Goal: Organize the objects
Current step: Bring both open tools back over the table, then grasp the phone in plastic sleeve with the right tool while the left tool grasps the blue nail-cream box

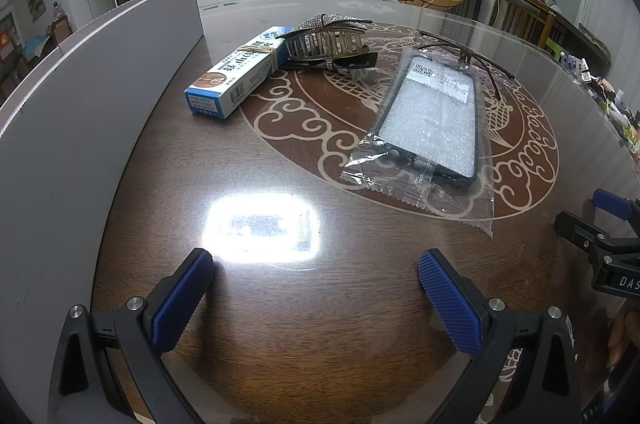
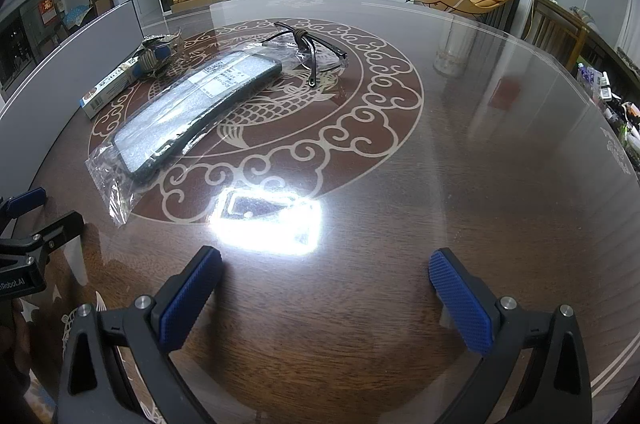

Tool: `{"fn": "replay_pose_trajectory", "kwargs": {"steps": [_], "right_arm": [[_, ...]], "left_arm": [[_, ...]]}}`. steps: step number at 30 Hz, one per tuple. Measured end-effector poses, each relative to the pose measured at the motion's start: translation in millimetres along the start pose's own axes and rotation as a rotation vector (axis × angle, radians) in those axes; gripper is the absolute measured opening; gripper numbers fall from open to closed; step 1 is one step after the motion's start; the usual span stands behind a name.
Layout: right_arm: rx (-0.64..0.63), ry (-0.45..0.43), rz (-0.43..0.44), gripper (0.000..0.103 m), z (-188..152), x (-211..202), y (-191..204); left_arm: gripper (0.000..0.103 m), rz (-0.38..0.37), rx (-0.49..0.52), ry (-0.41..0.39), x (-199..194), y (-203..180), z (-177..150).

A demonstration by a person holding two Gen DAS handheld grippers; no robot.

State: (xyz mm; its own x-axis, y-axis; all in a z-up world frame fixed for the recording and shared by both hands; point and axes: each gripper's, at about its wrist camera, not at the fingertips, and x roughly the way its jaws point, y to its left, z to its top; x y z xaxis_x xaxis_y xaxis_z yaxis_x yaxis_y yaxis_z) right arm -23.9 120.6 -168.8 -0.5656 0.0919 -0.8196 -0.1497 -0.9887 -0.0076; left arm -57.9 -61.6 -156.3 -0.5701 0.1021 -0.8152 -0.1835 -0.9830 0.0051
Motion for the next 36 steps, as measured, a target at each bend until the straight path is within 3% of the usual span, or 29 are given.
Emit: {"fn": "replay_pose_trajectory", "kwargs": {"steps": [12, 20, 31, 33, 36], "right_arm": [[0.0, 0.0, 0.001, 0.103, -0.2, 0.7, 0.3], [0.0, -0.001, 0.002, 0.103, 0.4, 1.8, 1.5], [0.002, 0.032, 0.005, 0.103, 3.7, 3.1, 2.4], [0.065, 0.128, 0.013, 0.103, 22.9, 10.9, 2.5], [0.23, 0.099, 0.147, 0.103, 59.6, 5.6, 9.2]], "left_arm": [[0.103, -0.005, 0.003, 0.003, 0.1, -0.2, -0.1], [0.103, -0.046, 0.066, 0.056, 3.4, 11.9, 8.4], [0.103, -0.056, 0.078, 0.012, -3.1, 23.7, -3.2], [0.103, -0.056, 0.077, 0.009, -3.4, 24.1, -3.0], [0.103, -0.057, 0.076, 0.006, -3.8, 23.6, -3.4]]}}
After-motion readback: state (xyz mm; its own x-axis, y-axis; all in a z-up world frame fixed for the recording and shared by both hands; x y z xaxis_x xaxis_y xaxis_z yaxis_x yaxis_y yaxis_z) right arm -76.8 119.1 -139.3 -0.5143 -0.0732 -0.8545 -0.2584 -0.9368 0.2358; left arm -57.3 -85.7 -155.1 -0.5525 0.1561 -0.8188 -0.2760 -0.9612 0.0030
